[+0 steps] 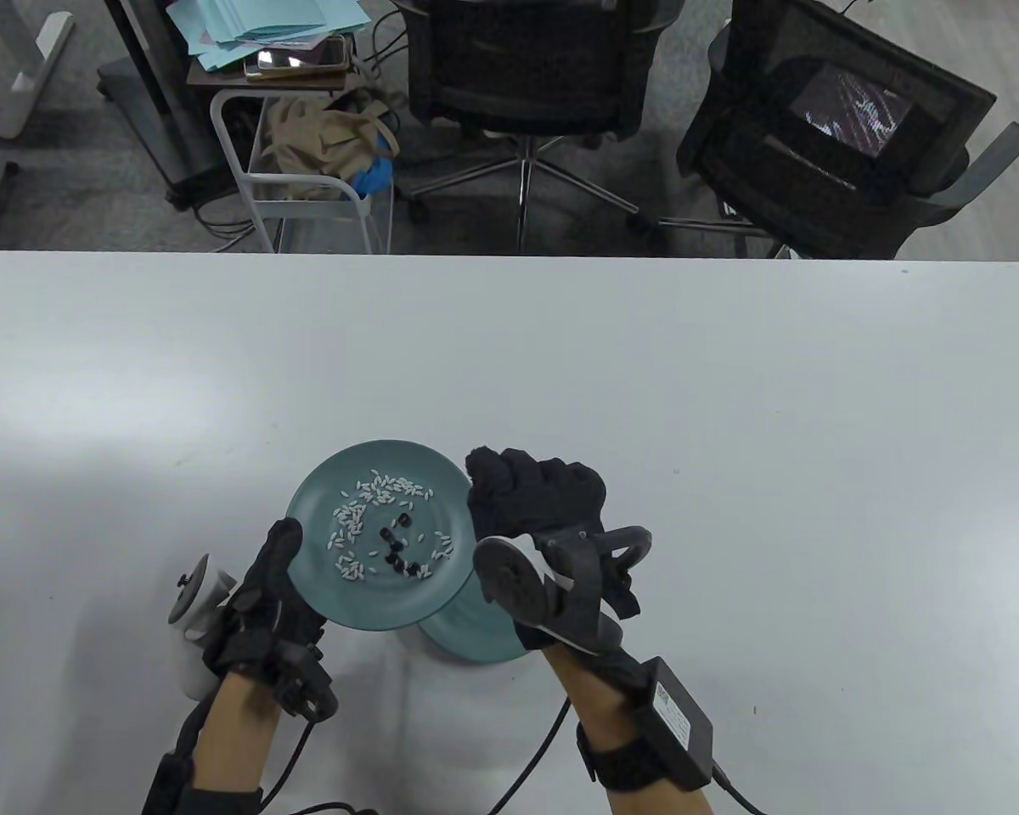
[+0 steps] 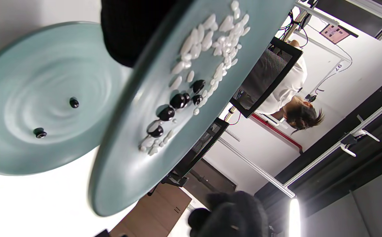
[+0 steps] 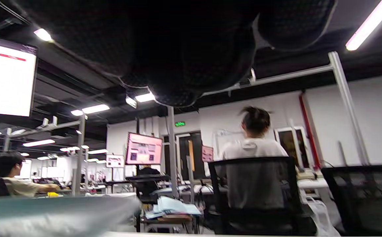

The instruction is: Pick coffee beans with hand pinch into plate

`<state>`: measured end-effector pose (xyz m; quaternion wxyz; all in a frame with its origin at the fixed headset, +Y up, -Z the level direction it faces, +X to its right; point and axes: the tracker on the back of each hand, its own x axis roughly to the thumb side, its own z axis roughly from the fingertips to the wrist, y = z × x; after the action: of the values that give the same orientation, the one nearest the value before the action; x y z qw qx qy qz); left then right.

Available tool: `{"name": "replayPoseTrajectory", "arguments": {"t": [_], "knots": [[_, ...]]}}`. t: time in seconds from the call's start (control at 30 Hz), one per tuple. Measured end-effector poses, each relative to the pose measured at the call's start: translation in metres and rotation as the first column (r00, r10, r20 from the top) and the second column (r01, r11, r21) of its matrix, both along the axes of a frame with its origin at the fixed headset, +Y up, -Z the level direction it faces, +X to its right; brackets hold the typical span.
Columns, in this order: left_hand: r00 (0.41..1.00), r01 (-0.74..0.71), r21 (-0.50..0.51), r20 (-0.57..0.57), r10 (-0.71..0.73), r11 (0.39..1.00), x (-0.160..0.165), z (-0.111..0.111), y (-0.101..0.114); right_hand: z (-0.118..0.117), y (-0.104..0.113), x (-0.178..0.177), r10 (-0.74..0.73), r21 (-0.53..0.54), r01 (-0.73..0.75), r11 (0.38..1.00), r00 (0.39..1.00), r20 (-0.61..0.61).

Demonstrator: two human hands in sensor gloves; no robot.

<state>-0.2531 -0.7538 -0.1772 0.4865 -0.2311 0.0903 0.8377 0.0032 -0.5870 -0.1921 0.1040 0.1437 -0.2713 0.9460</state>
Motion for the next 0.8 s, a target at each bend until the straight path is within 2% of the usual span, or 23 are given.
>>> {"name": "replayPoseTrajectory", "arguments": {"t": [0.1,0.2,0.3,0.37,0.43,0.5,0.7,0.8], "knots": [[1.000,0.009,-0.002,0.020,-0.009,1.000,0.004,0.000,-0.001,0.006,0.006,-0.017,0.014,0.024,-0.012,1.000,0.997,-0.077],[1.000,0.013,-0.005,0.028,-0.013,1.000,0.007,0.000,-0.001,0.011,0.004,-0.032,0.079,-0.001,-0.080,0.997,0.984,-0.160],[0.999,0.019,-0.003,0.038,-0.019,1.000,0.008,0.000,-0.001,0.013,-0.005,-0.045,0.148,-0.028,-0.167,0.986,0.932,-0.331],[0.999,0.019,-0.001,0.042,-0.019,1.000,0.009,0.000,-0.001,0.012,-0.011,-0.052,0.198,-0.086,-0.242,0.966,0.915,-0.352],[0.999,0.020,0.005,0.047,-0.020,1.000,0.010,0.000,0.000,0.009,-0.018,-0.058,0.279,-0.171,-0.359,0.917,0.888,-0.366],[0.998,0.029,0.008,0.050,-0.029,1.000,0.011,0.000,0.001,0.007,-0.025,-0.061,0.326,-0.213,-0.416,0.884,0.875,-0.358],[0.997,0.035,0.007,0.062,-0.036,0.999,0.013,0.000,0.000,0.003,-0.036,-0.066,0.369,-0.261,-0.484,0.835,0.844,-0.389],[0.998,0.030,-0.008,0.055,-0.030,1.000,0.012,0.000,-0.002,0.004,-0.038,-0.067,0.374,-0.234,-0.484,0.843,0.840,-0.393]]}}
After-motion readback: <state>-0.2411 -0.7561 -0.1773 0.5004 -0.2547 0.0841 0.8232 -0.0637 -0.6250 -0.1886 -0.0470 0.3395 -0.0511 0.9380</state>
